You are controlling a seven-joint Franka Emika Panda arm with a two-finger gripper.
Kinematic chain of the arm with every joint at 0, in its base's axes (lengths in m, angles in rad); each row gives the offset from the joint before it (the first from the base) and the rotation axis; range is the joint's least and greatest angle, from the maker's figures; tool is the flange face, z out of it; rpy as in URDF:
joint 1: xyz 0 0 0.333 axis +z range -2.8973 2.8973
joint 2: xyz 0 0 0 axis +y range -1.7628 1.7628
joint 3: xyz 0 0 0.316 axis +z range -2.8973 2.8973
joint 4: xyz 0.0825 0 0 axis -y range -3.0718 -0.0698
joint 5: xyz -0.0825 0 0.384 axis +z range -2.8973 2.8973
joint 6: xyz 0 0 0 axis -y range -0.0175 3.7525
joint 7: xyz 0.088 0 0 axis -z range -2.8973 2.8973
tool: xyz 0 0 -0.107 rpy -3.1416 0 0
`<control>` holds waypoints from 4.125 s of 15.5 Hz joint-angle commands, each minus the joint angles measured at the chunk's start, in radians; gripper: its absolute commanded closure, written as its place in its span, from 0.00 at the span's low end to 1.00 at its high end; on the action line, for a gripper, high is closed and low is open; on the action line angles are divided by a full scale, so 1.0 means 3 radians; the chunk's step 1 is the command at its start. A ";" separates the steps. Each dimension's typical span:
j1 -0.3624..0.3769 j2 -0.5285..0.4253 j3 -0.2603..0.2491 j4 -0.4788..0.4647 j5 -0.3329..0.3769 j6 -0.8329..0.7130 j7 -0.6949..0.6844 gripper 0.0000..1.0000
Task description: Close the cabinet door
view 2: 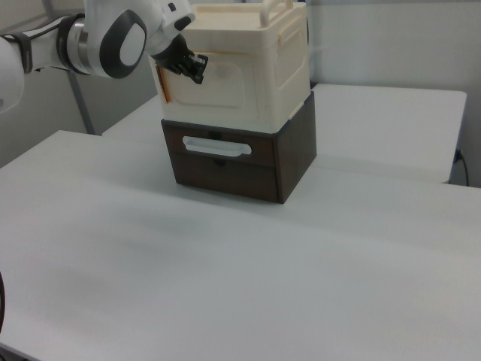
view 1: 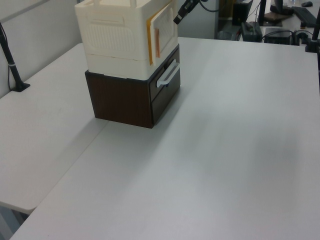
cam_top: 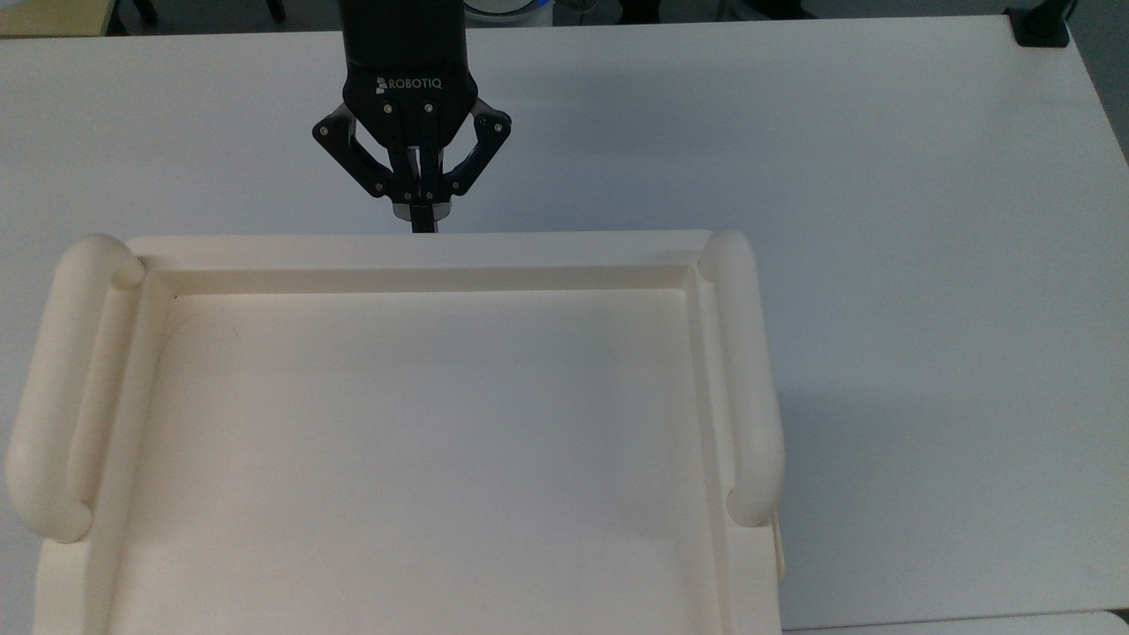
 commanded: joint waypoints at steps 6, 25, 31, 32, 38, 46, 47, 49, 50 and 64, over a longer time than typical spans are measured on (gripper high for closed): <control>0.0040 0.0317 -0.0021 0.0203 0.0064 0.0576 0.0060 1.00; 0.0015 -0.0051 -0.0067 0.0054 -0.0017 -0.1241 0.0055 1.00; 0.0005 -0.0352 -0.0067 0.0044 -0.0340 -0.2458 0.0132 1.00; 0.0005 -0.0413 -0.0067 0.0044 -0.0355 -0.2652 0.0127 1.00; 0.0005 -0.0481 -0.0052 0.0044 -0.0396 -0.3017 0.0132 0.82; -0.0021 -0.0470 -0.0057 0.0039 -0.0508 -0.2992 0.0127 0.00; -0.0021 -0.0470 -0.0057 0.0044 -0.0509 -0.2997 0.0127 0.00; -0.0021 -0.0470 -0.0057 0.0049 -0.0509 -0.2992 0.0127 0.00; -0.0021 -0.0475 -0.0057 0.0054 -0.0509 -0.2992 0.0127 0.00; -0.0021 -0.0475 -0.0047 0.0060 -0.0498 -0.3002 0.0132 0.00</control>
